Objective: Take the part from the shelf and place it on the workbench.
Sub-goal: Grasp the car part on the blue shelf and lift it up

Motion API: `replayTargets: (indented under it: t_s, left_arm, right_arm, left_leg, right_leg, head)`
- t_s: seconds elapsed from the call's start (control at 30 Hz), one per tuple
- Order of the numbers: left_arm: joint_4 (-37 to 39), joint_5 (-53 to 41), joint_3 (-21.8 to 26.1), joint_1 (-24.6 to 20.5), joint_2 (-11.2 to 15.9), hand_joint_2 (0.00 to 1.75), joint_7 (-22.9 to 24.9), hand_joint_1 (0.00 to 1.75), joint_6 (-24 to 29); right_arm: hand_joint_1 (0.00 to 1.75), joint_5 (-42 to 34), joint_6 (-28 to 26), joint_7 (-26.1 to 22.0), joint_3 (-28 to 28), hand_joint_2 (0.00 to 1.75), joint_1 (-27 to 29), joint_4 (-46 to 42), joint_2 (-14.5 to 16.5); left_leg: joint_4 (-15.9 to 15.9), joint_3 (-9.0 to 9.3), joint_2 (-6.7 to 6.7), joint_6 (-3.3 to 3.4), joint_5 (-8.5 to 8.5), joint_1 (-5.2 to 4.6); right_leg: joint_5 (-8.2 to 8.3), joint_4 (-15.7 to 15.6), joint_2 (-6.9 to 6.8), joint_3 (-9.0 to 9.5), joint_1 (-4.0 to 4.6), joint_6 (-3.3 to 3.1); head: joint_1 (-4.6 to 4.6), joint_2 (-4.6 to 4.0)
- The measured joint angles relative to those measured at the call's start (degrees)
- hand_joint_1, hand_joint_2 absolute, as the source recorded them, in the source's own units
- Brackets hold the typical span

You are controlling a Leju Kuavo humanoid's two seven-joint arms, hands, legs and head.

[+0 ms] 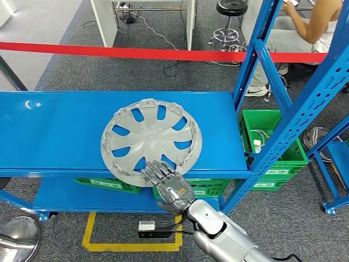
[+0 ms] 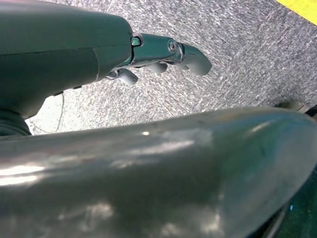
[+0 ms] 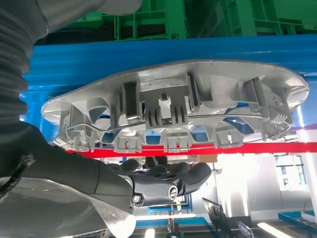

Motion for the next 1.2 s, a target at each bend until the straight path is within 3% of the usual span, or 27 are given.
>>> replayTargets:
  t_s: [0.6,1.2]
  left_arm:
    - [0.00,0.45,0.00,0.05,-0.02,0.00,-0.52,0.00,0.27]
    - [0.00,0.28,-1.12,0.05,-0.03,0.00,-0.74,0.00,0.08]
  right_arm:
    - [0.00,-0.17,0.26,0.50,-0.37,1.75,-0.80,2.48,1.32]
    - [0.00,2.45,-1.68,4.11,-1.96,1.75,-5.01,10.78,2.74]
  left_leg:
    - [0.00,0.00,0.00,0.00,0.00,0.00]
    - [0.00,0.00,0.00,0.00,0.00,0.00]
  right_leg:
    - [0.00,0.00,0.00,0.00,0.00,0.00]
    - [0.00,0.00,0.00,0.00,0.00,0.00]
  head:
    - [-0.01,0.00]
    - [0.00,0.01]
